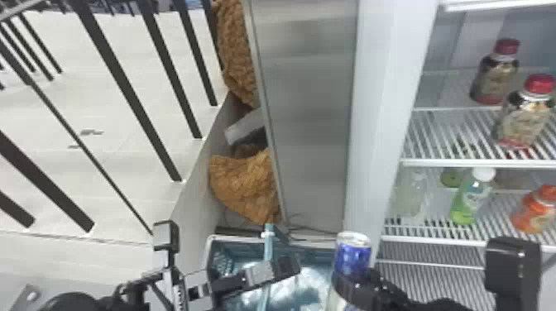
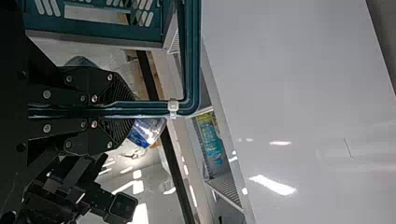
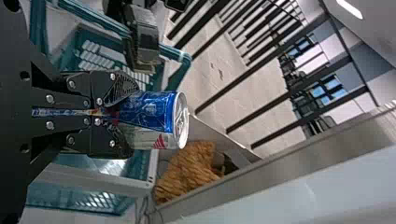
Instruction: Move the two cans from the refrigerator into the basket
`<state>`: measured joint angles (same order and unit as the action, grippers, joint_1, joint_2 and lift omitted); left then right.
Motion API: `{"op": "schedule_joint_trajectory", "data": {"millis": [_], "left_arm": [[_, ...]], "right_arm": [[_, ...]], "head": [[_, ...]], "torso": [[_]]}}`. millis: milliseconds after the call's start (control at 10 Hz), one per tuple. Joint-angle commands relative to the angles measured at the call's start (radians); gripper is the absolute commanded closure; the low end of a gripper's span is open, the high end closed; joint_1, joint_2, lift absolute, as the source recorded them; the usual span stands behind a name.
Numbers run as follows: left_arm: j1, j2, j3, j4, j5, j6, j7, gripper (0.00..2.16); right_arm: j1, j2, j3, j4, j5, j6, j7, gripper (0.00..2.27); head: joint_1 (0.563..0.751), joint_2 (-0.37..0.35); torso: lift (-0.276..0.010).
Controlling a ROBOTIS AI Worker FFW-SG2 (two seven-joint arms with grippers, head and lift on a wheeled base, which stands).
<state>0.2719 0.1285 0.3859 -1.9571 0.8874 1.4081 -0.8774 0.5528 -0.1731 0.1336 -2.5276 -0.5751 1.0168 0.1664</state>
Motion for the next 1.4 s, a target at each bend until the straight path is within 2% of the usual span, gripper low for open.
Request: {"op": "schedule_joint_trajectory", "data": {"millis": [0,100,200,400,600,900,1100,1300], "left_arm": [[0.001,0.000,0.001,0.000,0.000,0.001,0.000,1.19],[0.001,0.000,0.001,0.000,0.000,0.001,0.000,1.19],[0.001,0.000,0.001,0.002,0.000,0.001,0.000,1.19],[0.003,0.000,0.003,0.000,0.002,0.001,0.000,1.19],[0.003,0.000,0.003,0.000,0.002,0.001,0.000,1.19],[0.013,-0.003,0.009,0.002,0.002,-0.002,0.000,1.19],[0.015,-0.007,0.007,0.000,0.002,0.001,0.000,1.19],[0.018,-0.009,0.007,0.000,0.002,0.001,0.000,1.19]], "right_arm": [[-0.030,0.001,0.000,0.060,-0.019,0.024,0.035,0.87],[-0.030,0.004,0.000,0.060,-0.013,0.024,0.035,0.51],[-0.030,0.004,-0.002,0.060,-0.011,0.026,0.035,0.32],[-0.028,0.006,-0.006,0.057,-0.009,0.024,0.035,0.15],[-0.010,0.015,-0.036,0.035,0.013,0.014,0.035,0.14],[0.024,0.018,-0.146,0.055,0.071,-0.150,0.107,0.14],[0.044,0.018,-0.199,0.131,0.110,-0.379,0.200,0.14],[0.112,0.018,-0.233,0.109,0.204,-0.541,0.223,0.14]], "head": [[0.695,0.199],[0.695,0.209],[0.695,0.215],[0.695,0.212],[0.695,0.208],[0.695,0.150],[0.695,0.074],[0.695,-0.003]], "torso": [[-0.031],[-0.031],[-0.031],[-0.031],[-0.031],[-0.031],[-0.031],[-0.031]]}}
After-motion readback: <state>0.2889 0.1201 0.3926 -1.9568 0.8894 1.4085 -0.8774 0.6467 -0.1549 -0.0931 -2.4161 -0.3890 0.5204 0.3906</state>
